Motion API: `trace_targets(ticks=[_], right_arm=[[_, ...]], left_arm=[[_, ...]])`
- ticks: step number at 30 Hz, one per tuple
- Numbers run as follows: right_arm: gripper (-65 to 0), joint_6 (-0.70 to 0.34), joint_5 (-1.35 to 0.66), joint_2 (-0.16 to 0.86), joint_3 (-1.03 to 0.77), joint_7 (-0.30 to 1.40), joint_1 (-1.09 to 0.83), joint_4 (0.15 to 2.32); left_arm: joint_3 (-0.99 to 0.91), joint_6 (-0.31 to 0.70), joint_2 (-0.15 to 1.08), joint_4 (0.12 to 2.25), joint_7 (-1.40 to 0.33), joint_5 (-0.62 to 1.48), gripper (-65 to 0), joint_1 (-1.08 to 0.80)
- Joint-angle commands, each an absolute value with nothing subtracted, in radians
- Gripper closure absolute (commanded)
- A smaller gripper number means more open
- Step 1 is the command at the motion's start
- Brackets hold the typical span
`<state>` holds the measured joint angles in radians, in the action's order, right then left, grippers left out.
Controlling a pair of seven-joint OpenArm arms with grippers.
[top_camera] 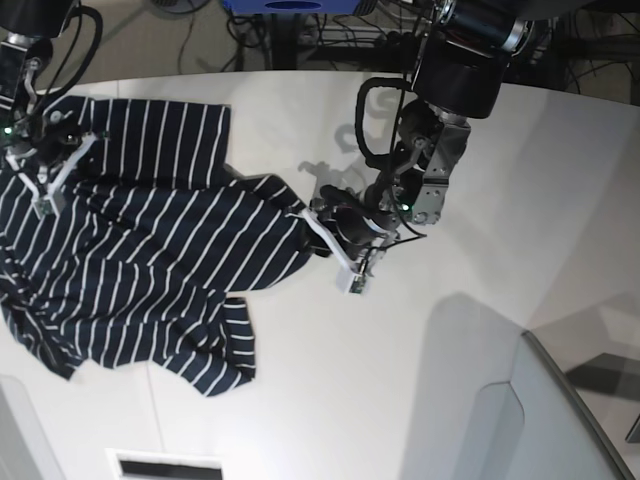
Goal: Layout the t-shirt on the table in an organized manner, then fold the t-shirt properly
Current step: 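Grasp the shirt hem with the left gripper and pull it outward, then carry the grasped shirt fabric with the left gripper toward the right gripper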
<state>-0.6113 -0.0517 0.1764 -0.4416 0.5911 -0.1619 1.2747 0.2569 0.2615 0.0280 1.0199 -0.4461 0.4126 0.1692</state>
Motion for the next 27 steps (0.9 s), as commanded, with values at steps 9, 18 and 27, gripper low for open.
trace_targets(ticks=[9, 18, 27], right_arm=[[-0.6, -0.615, -0.044, 0.185, -0.446, 0.613, -0.163, 1.274], [-0.6, -0.615, -0.044, 0.179, -0.446, 0.613, -0.162, 1.280], [-0.6, -0.615, -0.044, 0.186, -0.446, 0.613, -0.160, 1.277]], left_arm=[[0.252, 0.265, 0.047, 1.055, -0.421, 0.424, 0.0, 0.211], [0.302, 0.259, 0.085, 1.359, -0.529, 0.418, 0.0, 0.217], [0.676, 0.168, -0.016, 1.385, -0.529, 0.417, 0.0, 0.323]])
